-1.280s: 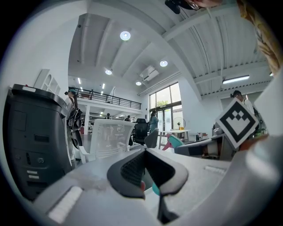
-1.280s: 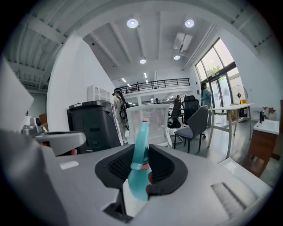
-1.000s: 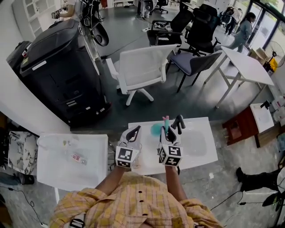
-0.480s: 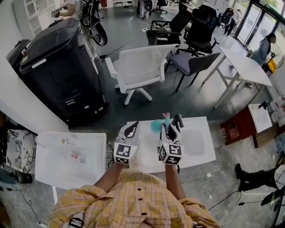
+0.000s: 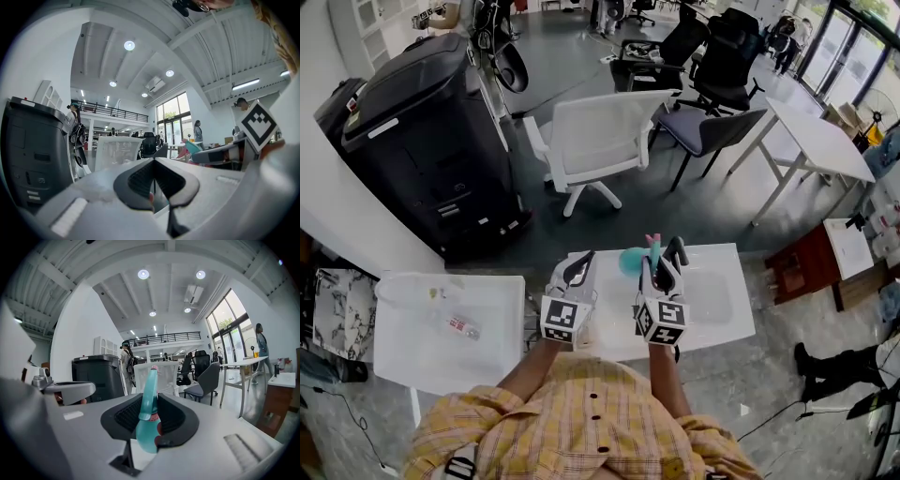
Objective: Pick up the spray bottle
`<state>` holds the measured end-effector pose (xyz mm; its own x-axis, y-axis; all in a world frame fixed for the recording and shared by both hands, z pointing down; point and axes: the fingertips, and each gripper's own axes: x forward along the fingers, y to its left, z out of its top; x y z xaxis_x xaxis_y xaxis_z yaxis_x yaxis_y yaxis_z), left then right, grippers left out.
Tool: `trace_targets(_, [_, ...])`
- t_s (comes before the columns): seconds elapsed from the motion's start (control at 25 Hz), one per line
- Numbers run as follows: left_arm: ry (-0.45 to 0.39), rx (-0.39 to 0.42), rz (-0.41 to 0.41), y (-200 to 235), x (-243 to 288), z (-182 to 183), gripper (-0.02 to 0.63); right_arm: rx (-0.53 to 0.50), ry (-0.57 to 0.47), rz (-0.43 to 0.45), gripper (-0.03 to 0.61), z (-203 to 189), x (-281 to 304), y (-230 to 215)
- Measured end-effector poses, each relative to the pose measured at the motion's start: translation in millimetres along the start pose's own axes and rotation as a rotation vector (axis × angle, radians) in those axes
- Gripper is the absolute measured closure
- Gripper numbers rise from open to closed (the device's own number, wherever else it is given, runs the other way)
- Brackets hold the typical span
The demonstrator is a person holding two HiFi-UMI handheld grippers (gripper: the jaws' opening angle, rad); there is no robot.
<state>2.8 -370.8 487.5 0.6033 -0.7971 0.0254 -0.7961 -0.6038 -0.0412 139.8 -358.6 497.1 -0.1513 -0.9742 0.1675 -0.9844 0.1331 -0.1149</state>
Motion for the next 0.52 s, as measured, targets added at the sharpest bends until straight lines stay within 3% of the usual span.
trace_targets(0.52, [-0.003,-0.001,0.003,4.8,0.0,-2.3,0.615,0.003,0.002,-0.015,0.489,-3.2,3.9,-1.4])
